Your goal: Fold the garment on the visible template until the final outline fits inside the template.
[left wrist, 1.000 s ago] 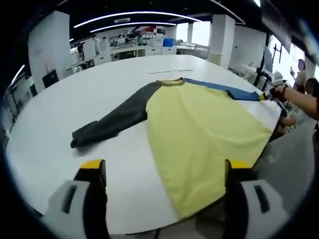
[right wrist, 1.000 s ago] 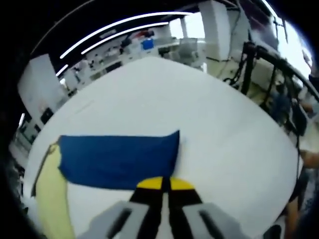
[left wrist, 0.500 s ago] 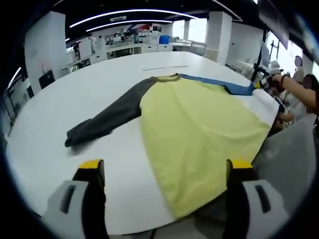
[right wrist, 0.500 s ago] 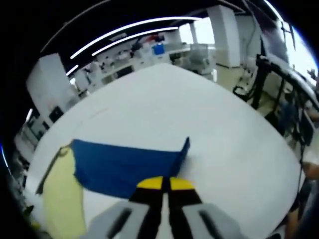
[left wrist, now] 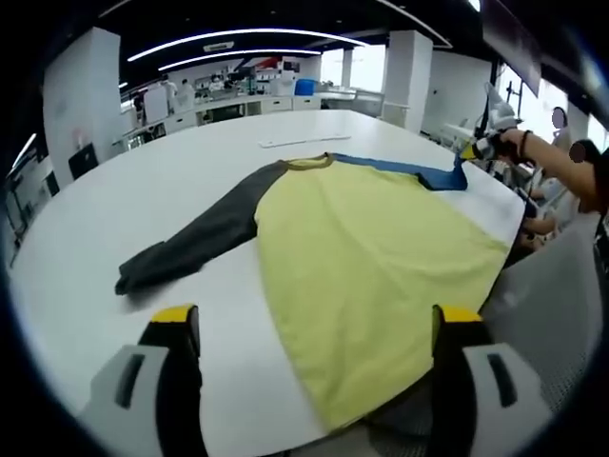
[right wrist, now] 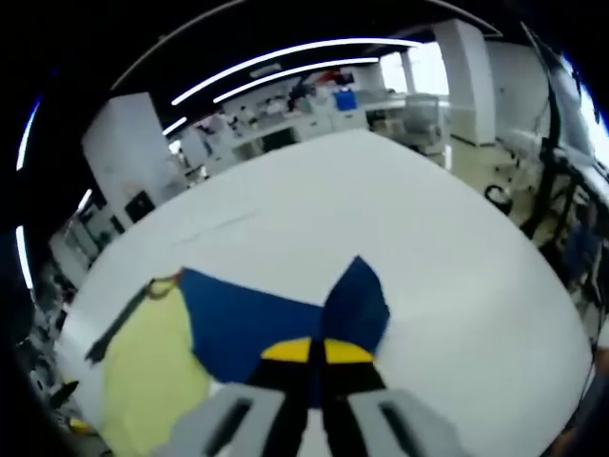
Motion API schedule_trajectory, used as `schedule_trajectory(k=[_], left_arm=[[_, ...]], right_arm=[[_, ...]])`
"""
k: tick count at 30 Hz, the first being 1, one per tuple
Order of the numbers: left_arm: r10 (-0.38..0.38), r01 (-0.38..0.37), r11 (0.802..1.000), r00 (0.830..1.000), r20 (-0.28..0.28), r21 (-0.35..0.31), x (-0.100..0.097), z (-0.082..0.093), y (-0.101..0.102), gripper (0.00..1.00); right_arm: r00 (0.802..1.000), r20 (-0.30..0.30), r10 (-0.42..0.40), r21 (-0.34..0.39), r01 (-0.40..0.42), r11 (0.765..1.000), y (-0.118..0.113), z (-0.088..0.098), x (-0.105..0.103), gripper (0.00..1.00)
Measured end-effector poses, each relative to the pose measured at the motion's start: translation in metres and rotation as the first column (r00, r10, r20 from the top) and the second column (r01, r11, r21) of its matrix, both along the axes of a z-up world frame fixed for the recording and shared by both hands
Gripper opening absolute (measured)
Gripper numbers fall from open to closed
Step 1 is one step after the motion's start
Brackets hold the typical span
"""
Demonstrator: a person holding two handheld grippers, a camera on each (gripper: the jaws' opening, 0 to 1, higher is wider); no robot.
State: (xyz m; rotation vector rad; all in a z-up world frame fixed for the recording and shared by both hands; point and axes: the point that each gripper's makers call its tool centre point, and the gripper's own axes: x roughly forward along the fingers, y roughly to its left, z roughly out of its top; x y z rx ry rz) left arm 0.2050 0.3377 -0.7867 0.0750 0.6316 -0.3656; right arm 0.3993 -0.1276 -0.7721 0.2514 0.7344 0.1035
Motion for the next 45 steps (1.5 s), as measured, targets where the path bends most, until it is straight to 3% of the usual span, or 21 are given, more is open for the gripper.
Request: schedule_trajectory(k=[7,23,45], left_arm=[[0.011,-0.011,1.000,1.000,-0.002,0.004,0.001,-0.002,0.006,0.98],[-0.021,0.021,1.000,1.000,0.008,0.002,0.000,0.005,-0.011,0.98],[-0.018,0.018,1.000,1.000,0.007,0.001,0.000,0.002,-0.003,0.99]], right_arm=[[0.997,0.003,0.076,-0.013,-0.076,0.997,0.032,0.007,0.011,0.00],[0.977,0.012,0.214,-0.024,-0.213,0.977,0.092,0.017,0.029,0.00],[0.930,0.019,0.367,-0.032,-0.366,0.930,0.170,0.031,0.046,0.00]])
